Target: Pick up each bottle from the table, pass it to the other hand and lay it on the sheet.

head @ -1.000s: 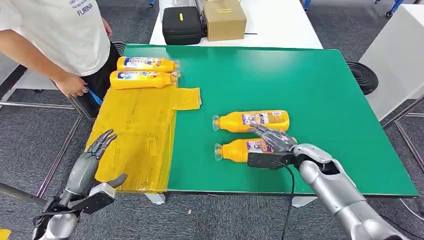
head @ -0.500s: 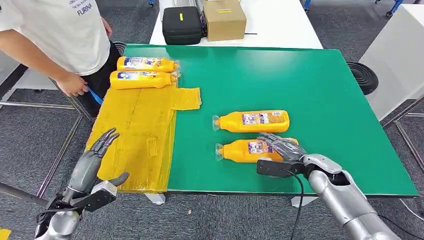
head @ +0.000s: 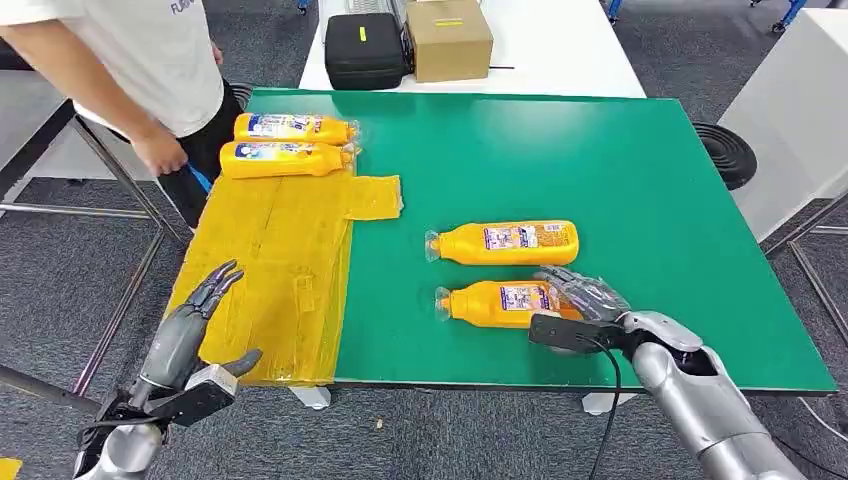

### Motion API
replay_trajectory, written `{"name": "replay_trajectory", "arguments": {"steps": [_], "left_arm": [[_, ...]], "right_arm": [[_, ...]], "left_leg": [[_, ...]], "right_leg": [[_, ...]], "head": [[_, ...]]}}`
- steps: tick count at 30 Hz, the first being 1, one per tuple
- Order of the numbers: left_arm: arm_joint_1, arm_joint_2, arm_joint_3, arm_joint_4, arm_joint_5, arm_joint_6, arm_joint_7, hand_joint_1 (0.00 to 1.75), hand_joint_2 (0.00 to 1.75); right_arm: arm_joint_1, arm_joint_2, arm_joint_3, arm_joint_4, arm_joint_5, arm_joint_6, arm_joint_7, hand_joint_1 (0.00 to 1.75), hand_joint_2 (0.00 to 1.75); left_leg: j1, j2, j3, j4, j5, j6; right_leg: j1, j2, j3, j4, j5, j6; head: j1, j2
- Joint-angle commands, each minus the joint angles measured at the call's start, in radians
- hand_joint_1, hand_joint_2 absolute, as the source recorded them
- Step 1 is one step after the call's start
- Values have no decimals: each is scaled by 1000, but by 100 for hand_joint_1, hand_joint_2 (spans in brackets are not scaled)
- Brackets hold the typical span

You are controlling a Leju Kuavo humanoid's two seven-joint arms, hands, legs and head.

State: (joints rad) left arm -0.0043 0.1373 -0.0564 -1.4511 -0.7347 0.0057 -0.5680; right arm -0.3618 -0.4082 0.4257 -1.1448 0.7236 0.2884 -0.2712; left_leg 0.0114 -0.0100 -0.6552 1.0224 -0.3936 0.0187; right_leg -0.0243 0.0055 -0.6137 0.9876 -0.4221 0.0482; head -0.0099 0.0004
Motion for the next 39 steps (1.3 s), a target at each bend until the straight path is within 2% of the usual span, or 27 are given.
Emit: {"name": "replay_trajectory", "arguments": {"steps": [1,8,10,11,12,13,14,15,16,17,28,32,34,36,39], "left_arm": [[-12,2,-13,58,0,-5,-1,0,175],[-20,7,-13,66,1,-4,-2,0,175],[-27,8,-16,73,2,-5,-3,0,175],[-34,8,-17,78,2,-3,-3,0,175],[-34,8,-17,78,2,-3,-3,0,175],[-34,8,-17,78,2,-3,-3,0,175],[-40,9,-20,83,2,-4,-3,0,175],[-41,9,-21,84,2,-4,-3,0,175],[-43,9,-22,86,2,-5,-3,0,175],[-45,9,-22,88,2,-5,-3,0,175],[-54,13,-33,100,3,-6,-4,0,175],[-43,11,-31,95,5,-5,-4,0,175],[-28,-4,-7,85,38,-5,-6,0,175],[-11,-34,24,68,85,-6,-3,0,175],[-9,-105,76,43,219,-47,24,0,175]], "right_arm": [[-51,17,-17,123,-11,17,-7,0,175],[-103,32,9,196,-2,45,-36,0,175],[-119,29,24,218,-2,64,-47,0,175],[-132,27,35,235,2,69,-51,5,175],[-132,27,35,235,2,69,-51,5,175],[-132,27,35,235,2,69,-51,26,175],[-146,21,54,255,3,84,-64,75,175],[-148,18,57,258,3,87,-66,140,175],[-151,13,66,261,-1,99,-77,161,175],[-152,11,67,261,-3,100,-79,171,175],[-99,9,60,211,-4,75,-72,175,175],[-69,32,24,160,-28,24,-117,175,175],[-39,75,-18,113,-68,-30,-177,175,175],[5,154,-72,67,-103,-84,-221,175,175],[72,315,-171,-23,-156,-176,-246,175,175]], "left_leg": [[0,1,4,-1,-1,0],[0,3,7,-1,-2,-1],[0,1,3,-1,-1,0],[0,2,6,-1,-2,-1],[0,1,3,-1,-1,0],[0,2,6,-1,-2,0],[0,2,4,-1,-1,0],[0,2,6,-1,-2,0],[0,1,4,-1,-1,0],[0,1,7,-1,-2,0],[1,0,5,-1,-1,0],[1,0,6,-1,-1,-1],[1,1,6,-1,-2,-1],[1,3,6,-2,-2,-1],[1,6,7,-2,-3,-1]], "right_leg": [[1,0,4,-1,-1,-2],[1,1,7,-2,-1,-3],[0,1,3,-1,0,-2],[1,1,6,-2,-1,-3],[0,1,3,-1,0,-2],[1,1,6,-1,-1,-3],[0,1,4,-1,0,-2],[1,1,7,-2,-1,-3],[1,0,5,-1,-1,-2],[1,0,7,-2,-2,-3],[1,-1,6,-2,-1,-3],[1,-1,6,-2,-1,-3],[1,0,6,-2,-1,-3],[2,1,6,-2,-1,-3],[2,4,6,-2,-1,-4]], "head": [[0,0],[0,0],[0,0],[0,0],[0,0],[0,0],[0,0],[0,0],[0,0],[0,0],[0,0],[0,0],[0,0],[0,0],[0,0]]}}
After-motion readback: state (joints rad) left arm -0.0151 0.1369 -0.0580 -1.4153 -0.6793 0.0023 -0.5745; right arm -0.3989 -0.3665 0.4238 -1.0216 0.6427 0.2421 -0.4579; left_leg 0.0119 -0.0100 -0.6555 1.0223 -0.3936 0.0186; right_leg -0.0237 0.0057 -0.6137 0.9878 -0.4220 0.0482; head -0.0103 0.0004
